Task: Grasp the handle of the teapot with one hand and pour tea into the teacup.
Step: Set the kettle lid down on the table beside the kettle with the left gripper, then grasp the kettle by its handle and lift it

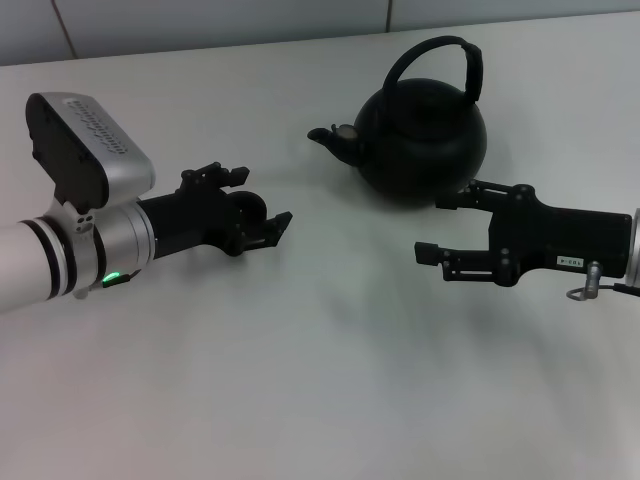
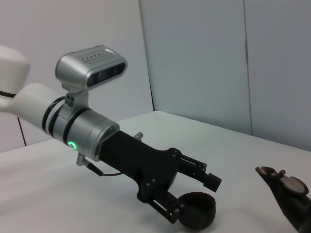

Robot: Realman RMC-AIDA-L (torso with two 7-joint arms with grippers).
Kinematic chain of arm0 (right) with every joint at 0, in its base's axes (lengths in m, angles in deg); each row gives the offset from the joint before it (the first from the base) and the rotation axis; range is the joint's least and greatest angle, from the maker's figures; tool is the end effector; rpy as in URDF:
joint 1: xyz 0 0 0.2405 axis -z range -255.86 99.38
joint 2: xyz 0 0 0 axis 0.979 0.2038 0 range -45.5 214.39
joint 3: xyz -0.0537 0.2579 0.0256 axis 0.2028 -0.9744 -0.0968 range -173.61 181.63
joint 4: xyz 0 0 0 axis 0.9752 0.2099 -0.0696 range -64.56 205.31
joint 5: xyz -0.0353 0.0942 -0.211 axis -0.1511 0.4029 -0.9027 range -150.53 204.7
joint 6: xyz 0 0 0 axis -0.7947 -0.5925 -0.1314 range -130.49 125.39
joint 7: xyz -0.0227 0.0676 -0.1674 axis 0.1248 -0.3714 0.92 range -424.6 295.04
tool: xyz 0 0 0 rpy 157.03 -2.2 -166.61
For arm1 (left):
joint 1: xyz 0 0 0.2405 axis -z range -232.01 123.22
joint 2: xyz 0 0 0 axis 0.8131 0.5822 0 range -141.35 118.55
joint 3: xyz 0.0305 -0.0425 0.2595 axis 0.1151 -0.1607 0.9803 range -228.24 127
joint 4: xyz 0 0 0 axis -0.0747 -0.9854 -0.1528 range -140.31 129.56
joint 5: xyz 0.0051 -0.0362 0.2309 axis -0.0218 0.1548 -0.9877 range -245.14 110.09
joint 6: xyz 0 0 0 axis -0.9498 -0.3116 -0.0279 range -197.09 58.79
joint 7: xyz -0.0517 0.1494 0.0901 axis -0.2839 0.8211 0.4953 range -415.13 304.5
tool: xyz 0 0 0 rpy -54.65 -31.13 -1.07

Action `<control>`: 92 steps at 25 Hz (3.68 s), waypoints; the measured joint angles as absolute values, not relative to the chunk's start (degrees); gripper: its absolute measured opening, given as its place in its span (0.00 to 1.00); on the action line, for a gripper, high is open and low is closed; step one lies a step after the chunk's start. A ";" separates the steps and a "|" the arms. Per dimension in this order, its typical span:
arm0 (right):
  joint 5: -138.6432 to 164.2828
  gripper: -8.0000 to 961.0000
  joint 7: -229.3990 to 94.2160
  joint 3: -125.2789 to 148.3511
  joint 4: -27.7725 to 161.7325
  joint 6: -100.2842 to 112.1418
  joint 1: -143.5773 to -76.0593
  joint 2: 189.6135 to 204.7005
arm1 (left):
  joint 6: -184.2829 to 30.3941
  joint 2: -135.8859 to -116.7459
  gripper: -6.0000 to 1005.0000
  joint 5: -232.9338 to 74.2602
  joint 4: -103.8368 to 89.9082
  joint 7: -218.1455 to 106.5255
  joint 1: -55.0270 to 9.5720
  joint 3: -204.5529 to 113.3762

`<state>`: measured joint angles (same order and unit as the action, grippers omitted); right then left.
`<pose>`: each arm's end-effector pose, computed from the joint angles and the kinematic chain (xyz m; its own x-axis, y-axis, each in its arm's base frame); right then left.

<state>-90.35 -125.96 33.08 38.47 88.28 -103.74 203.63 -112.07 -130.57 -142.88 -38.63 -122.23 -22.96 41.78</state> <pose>0.3117 0.3325 -0.0355 0.8105 -0.2179 -0.5436 -0.4167 -0.8669 -0.2737 -0.2433 0.4094 -0.1426 0.9321 0.1991 0.3025 0.3212 -0.8403 -0.4367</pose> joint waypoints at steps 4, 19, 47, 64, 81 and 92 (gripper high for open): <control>-88.99 0.83 -125.94 32.52 38.44 88.91 -102.97 203.62 | -113.41 -130.02 0.84 -143.51 -42.22 -123.26 -25.84 41.83; -59.45 0.83 -118.25 27.12 43.29 76.91 -96.05 203.68 | -115.56 -129.25 0.84 -151.99 -55.87 -127.21 -40.61 37.96; -59.38 0.83 -114.09 35.39 48.55 55.40 -109.83 203.80 | -115.92 -129.52 0.84 -152.17 -55.73 -127.04 -40.15 37.88; -59.39 0.34 -113.47 36.22 49.63 53.39 -111.97 203.74 | -116.09 -129.44 0.84 -152.23 -55.56 -126.95 -40.14 37.98; -53.41 0.10 -105.99 36.15 51.18 57.22 -111.15 203.97 | -116.27 -129.44 0.84 -154.44 -55.96 -127.31 -40.69 38.02; -52.71 0.10 -95.08 35.82 51.32 65.81 -110.58 204.11 | -117.49 -129.53 0.84 -154.46 -56.07 -127.31 -40.95 37.63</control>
<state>-52.71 -95.08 35.82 51.32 65.81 -110.58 204.11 -117.49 -129.53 -154.46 -56.07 -127.31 -40.95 37.63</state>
